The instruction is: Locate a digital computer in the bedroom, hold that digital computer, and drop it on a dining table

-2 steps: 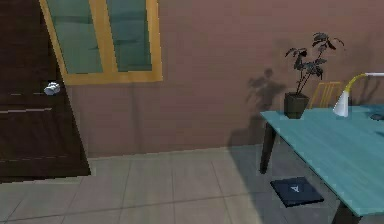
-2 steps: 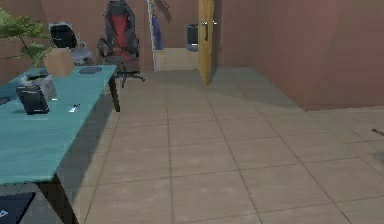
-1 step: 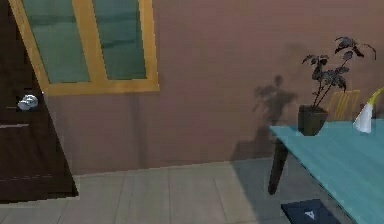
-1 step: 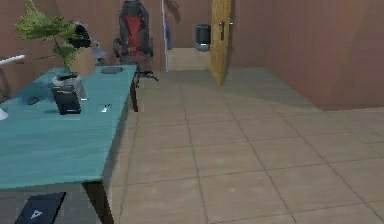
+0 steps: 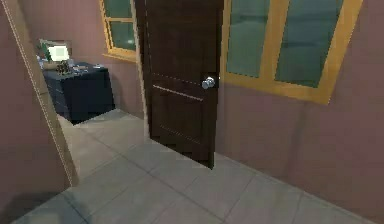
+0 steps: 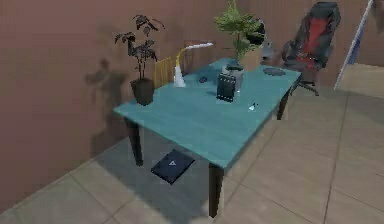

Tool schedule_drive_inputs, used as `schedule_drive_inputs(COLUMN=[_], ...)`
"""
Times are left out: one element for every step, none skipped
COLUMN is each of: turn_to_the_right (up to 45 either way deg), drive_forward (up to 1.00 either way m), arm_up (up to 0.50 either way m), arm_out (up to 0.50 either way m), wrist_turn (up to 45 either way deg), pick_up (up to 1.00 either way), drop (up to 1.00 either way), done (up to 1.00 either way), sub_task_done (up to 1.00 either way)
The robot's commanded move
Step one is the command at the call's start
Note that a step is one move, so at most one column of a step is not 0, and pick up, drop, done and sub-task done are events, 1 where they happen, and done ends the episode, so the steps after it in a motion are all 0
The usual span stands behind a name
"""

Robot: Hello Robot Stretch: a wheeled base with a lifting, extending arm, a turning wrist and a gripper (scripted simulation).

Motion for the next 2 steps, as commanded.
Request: schedule_drive_inputs(turn_to_the_right=[-42.0,0.0], drive_forward=[0.0,0.4], arm_up=[0.0,0.0], arm_out=[0.0,0.0], wrist_turn=[0.0,0.0], pick_up=[0.0,0.0], drop=[0.0,0.0], done=[0.0,0.0], sub_task_done=[0.0,0.0])
